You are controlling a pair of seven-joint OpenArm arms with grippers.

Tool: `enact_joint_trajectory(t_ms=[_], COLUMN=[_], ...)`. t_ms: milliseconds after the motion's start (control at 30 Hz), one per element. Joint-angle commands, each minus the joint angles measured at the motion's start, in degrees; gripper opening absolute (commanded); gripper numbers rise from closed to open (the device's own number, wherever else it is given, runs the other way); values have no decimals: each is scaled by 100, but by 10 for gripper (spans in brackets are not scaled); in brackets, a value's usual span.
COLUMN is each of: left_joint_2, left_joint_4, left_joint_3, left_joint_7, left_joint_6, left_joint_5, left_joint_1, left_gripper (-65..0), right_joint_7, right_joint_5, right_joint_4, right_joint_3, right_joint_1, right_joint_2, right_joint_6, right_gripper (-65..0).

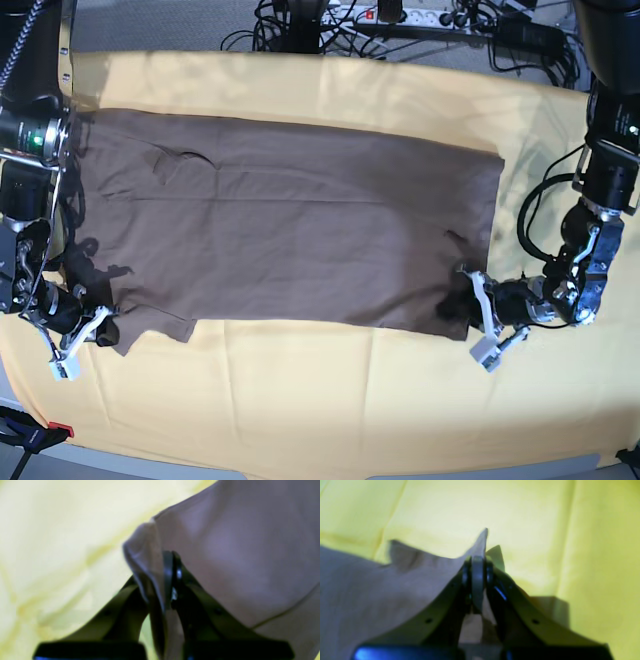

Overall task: Fold the T-shirt properly
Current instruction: 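Fold the hem over toward the collar with both grippers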

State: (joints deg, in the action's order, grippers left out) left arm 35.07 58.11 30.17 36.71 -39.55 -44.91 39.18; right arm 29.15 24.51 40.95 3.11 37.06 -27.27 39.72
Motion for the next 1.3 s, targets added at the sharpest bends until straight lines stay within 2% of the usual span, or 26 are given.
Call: enact_joint_trajectory(t_ms=[0, 100, 233, 400, 533, 667, 800, 900, 1000, 1100, 1267], left_joint_2=[55, 138, 494, 1025, 1274, 1515, 1755, 1845, 1840, 1843, 1843], left_joint_4=[245, 804, 1668, 2511, 2815, 3003, 3040, 3038, 3038, 3040, 3038], left_joint_3=[-72, -72, -74, -72, -72, -74, -74, -74, -72, -72, -72], left_joint_7=[-57, 24, 50, 50, 138, 459, 535, 549, 964, 1528, 2076], left_joint_6=[-45, -45, -45, -45, -45, -45, -45, -45, -45, -45, -45], left_joint_5=[-129, -129, -127, -127, -299, -518, -560, -710, -1248, -1858, -2057], left_joint_1=[114, -129, -501, -981, -1329, -1589, -1615, -1650, -1665, -1663, -1663], left_gripper=[-650, -650, -650, -650, -650, -650, -650, -650, -650, -650, -650], right_joint_7=[-101, -87, -79, 361, 721, 820, 938, 1250, 1635, 1856, 2063], right_joint_5=[118, 122, 166, 894, 1176, 1172, 1182, 1506, 1943, 2070, 2243], right_joint_4=[240, 776, 1615, 2330, 2524, 2531, 2533, 2533, 2533, 2533, 2533], right_joint_3=[-61, -341, -459, -459, -461, -461, -461, -463, -463, -463, -463], right_joint_1=[133, -181, -710, -1250, -1456, -1534, -1532, -1532, -1532, -1532, -1532], right_joint_2=[-162, -304, -579, -979, -1104, -1213, -1314, -1335, -1335, -1340, -1340], right_joint_6=[28, 28, 28, 28, 28, 28, 28, 28, 28, 28, 28], right_gripper=[-650, -650, -650, -650, -650, -650, -650, -650, -650, -650, -650])
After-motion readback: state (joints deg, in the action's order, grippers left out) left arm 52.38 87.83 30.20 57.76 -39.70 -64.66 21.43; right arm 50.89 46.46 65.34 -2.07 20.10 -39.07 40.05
